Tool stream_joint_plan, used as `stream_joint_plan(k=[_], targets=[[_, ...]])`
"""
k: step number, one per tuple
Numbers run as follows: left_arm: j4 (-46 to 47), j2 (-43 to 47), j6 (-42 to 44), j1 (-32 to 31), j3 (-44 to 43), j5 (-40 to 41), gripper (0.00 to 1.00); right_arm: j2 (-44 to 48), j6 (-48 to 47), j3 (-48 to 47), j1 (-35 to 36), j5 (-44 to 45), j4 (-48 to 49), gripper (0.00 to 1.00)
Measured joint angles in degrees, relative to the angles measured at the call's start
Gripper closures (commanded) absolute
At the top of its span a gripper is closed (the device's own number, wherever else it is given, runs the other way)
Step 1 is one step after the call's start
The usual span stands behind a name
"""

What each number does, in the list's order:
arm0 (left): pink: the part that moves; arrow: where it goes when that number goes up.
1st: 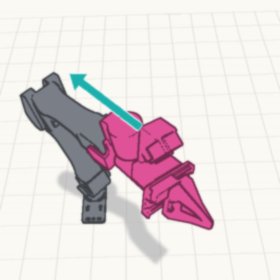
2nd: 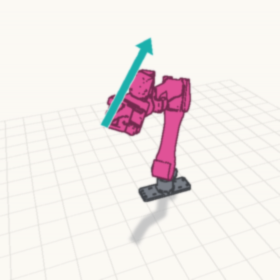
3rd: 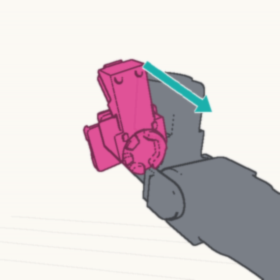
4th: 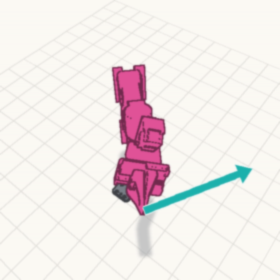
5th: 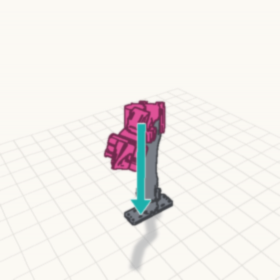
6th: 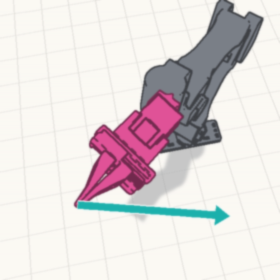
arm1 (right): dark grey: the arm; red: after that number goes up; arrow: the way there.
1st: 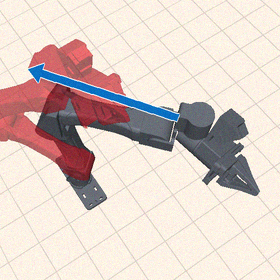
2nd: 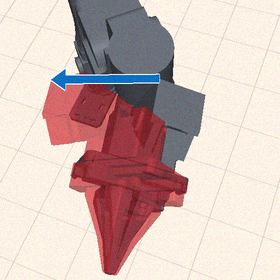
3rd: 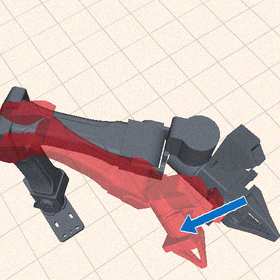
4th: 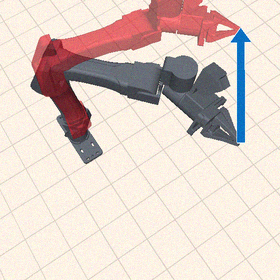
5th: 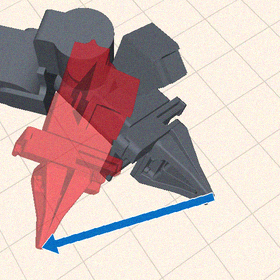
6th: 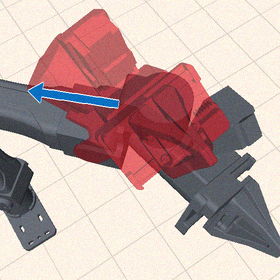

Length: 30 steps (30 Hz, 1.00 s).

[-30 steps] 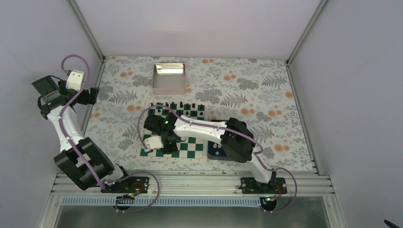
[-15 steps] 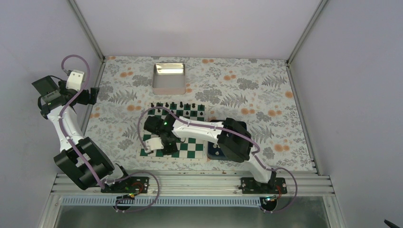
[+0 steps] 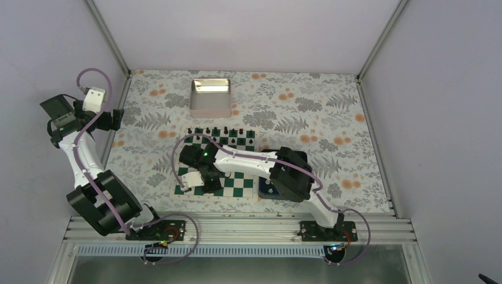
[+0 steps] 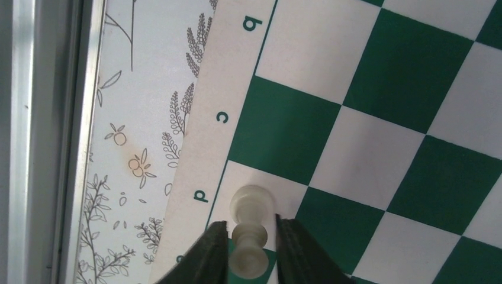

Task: Set up the chess pieces on the board
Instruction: Place the chess piece on the chessboard, then pick up the chess piece from the storage box.

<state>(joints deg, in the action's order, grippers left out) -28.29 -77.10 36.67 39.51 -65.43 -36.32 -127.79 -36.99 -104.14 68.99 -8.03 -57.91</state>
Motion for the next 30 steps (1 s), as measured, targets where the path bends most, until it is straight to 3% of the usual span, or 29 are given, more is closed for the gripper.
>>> stream_joint_plan(k=[9,14,17,25,30], targets=[[-0.09,-0.26,0.00,0.02,0.00,-0.33,0.00,1.99,0.35,0.02,-0.37,0.87,-0.96,0.58],[-0.13,-0.26,0.00,0.02,-0.02,-0.57,0.00,10.88,0.42,2.69,-2.54,0.85,-2.62,0.56],[-0.11,-0.26,-0.04,0.02,-0.02,-0.96,0.00,18.10,0.50,5.97,-6.64,1.18,-3.37,0.58],[0.42,-1.57,-1.81,0.02,-0.74,-2.73,0.00,29.83,1.11,20.59,-26.67,4.15,-0.11,0.61],[1.84,-1.70,-2.97,0.02,-0.74,-2.73,0.00,30.36,1.09,29.49,-29.07,4.76,1.55,0.62]])
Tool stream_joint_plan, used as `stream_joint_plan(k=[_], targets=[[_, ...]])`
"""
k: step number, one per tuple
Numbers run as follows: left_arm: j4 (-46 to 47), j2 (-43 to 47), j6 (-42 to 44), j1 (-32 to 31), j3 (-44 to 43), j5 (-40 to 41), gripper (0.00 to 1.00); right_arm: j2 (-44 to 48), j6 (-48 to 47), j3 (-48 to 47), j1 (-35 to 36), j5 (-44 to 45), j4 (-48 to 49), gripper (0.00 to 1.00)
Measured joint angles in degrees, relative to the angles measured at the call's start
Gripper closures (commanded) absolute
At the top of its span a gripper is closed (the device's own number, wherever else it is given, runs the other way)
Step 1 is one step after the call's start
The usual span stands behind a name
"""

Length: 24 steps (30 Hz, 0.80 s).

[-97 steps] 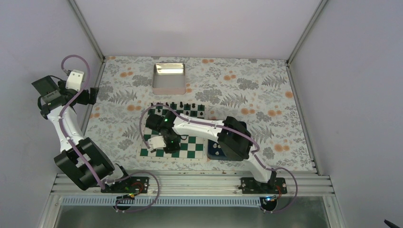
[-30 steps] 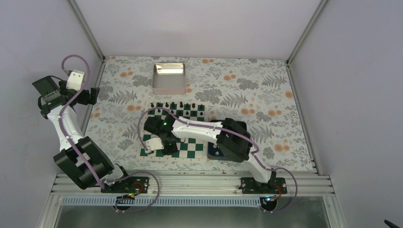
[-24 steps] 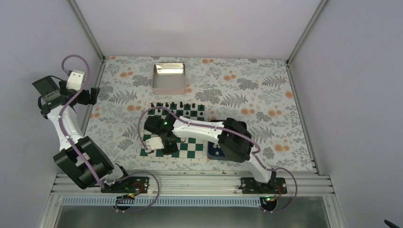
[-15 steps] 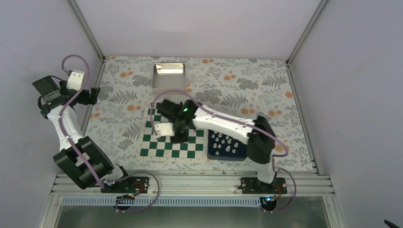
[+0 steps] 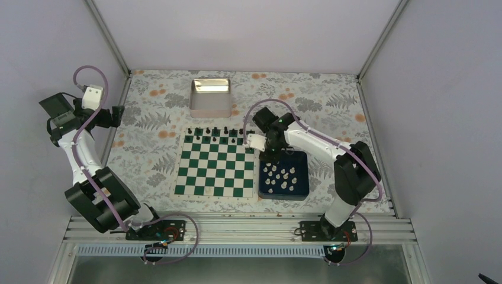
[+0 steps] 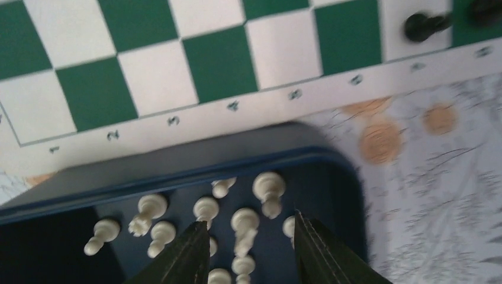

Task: Set up the chess pieces on the board
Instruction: Pick up the chess piece from the storage box.

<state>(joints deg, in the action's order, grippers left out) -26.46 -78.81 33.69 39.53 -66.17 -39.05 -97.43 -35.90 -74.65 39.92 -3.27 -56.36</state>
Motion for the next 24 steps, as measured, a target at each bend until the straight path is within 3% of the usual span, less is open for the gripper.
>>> stream_joint_plan(k=[15,24], targets=[[2.12,0.11,-1.84,0.00,0.52,0.90,0.00,11.39,1.55,16.28,-5.44,-0.07,2.54,0.62],[2.40,0.11,-2.29,-0.17,0.52,0.87,0.00,14.71,2.38,19.06,-5.51,-3.28,0.98,0.64]])
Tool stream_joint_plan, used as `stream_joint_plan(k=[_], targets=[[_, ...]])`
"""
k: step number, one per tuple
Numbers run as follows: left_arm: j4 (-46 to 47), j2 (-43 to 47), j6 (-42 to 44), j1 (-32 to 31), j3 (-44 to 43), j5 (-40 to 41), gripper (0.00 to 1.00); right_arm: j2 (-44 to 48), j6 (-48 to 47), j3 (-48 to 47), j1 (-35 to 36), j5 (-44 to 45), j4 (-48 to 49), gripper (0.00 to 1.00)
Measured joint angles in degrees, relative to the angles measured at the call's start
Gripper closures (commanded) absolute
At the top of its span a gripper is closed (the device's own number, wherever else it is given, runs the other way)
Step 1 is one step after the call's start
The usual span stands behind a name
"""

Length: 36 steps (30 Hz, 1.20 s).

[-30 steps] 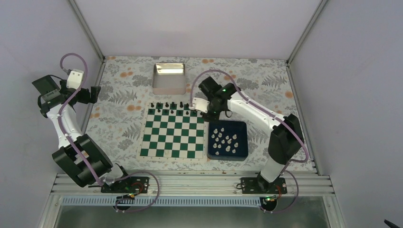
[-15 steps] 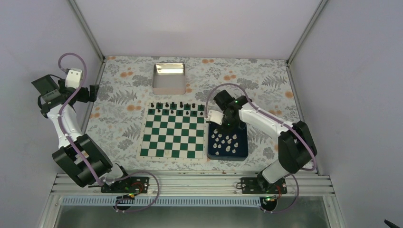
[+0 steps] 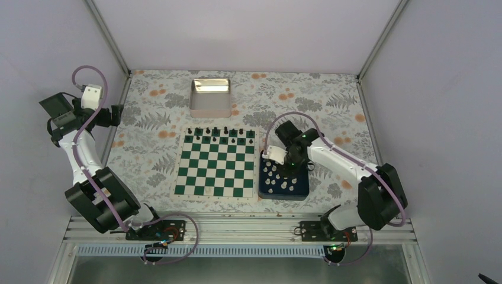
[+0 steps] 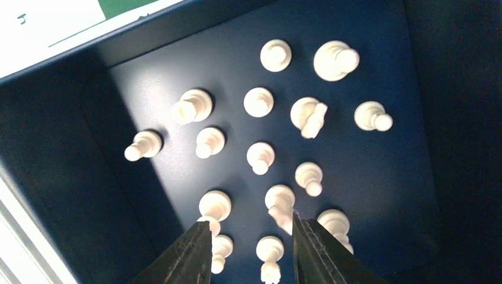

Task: Set up the chess pieces on the board
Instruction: Pick up the chess piece from the storage box.

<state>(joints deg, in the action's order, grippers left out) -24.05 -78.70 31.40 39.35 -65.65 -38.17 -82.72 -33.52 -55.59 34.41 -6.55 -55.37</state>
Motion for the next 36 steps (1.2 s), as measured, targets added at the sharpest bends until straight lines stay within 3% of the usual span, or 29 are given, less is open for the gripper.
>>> stream_joint_plan(k=[15,31,36], targets=[[0.00,0.02,0.00,-0.02,0.37,0.00,0.00,1.42,0.68,4.96,0.48,-2.64,-0.87,0.67],[-0.07,0.11,0.02,-0.04,0.72,0.00,0.00,-0.55,0.37,6.80,0.52,-3.72,0.24,0.86],[-0.15,0.11,0.09,-0.04,0.72,0.00,0.00,-0.94,0.37,6.80,0.76,-4.04,0.46,0.84]])
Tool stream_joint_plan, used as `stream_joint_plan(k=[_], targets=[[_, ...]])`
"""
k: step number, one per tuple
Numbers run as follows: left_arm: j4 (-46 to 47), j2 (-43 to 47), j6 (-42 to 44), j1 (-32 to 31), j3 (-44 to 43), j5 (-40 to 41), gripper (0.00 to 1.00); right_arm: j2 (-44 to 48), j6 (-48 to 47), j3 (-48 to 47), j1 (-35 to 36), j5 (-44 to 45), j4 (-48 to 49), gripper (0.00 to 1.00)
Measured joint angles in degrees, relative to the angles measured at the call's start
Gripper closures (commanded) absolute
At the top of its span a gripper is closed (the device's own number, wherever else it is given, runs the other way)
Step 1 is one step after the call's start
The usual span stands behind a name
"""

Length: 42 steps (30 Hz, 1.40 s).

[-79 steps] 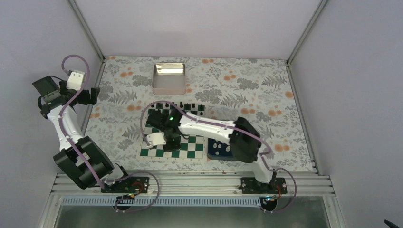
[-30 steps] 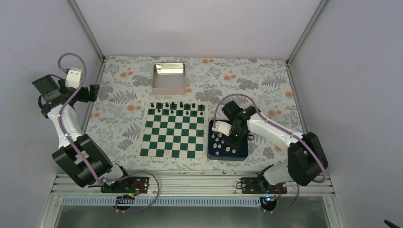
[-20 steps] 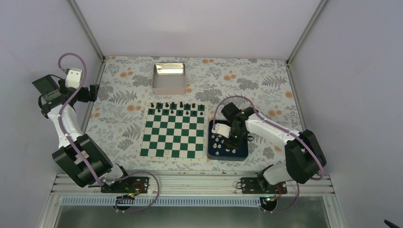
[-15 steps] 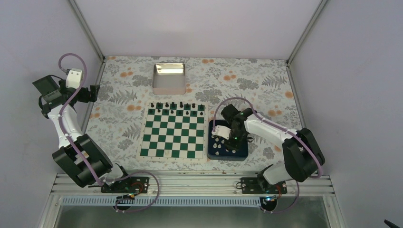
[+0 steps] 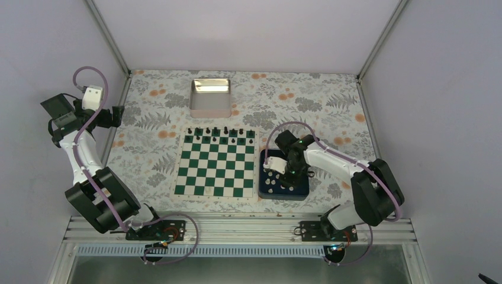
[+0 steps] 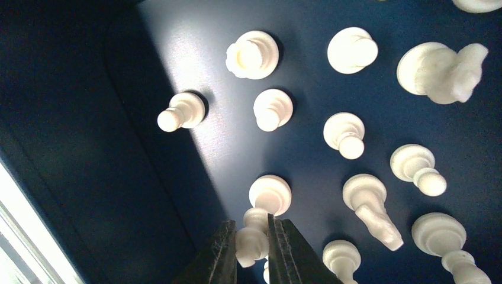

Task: Set up the chess pieces on the board
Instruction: Pick up the chess piece from the storage box, then place the chess piece on the chessboard.

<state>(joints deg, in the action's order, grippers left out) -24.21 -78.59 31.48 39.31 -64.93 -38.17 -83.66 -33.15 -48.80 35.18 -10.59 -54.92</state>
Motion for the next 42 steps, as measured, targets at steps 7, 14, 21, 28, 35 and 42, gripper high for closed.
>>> stream_joint_plan(k=[7,14,21,28,35,42], targets=[[-0.11,0.00,0.02,0.00,0.13,0.00,0.00,-0.24,0.00,0.11,0.00,0.07,0.31,0.81],[-0.31,0.00,0.04,0.00,0.35,0.00,0.00,-0.74,0.07,0.20,0.00,0.37,0.76,0.91],[-0.33,0.02,0.48,0.00,0.35,0.00,0.00,-0.68,0.15,-0.37,0.02,0.74,-0.35,0.95],[-0.35,0.44,0.48,0.00,0.35,-0.02,0.00,-0.39,0.28,-8.76,1.84,3.13,-6.69,0.95],[-0.48,0.57,0.48,0.00,0.33,-0.28,0.00,-3.23,-0.02,-25.62,9.49,5.97,-10.99,0.93],[-1.40,0.87,0.48,0.00,0.22,-0.63,0.00,-16.02,-1.95,-36.02,20.50,6.58,-11.93,0.93]])
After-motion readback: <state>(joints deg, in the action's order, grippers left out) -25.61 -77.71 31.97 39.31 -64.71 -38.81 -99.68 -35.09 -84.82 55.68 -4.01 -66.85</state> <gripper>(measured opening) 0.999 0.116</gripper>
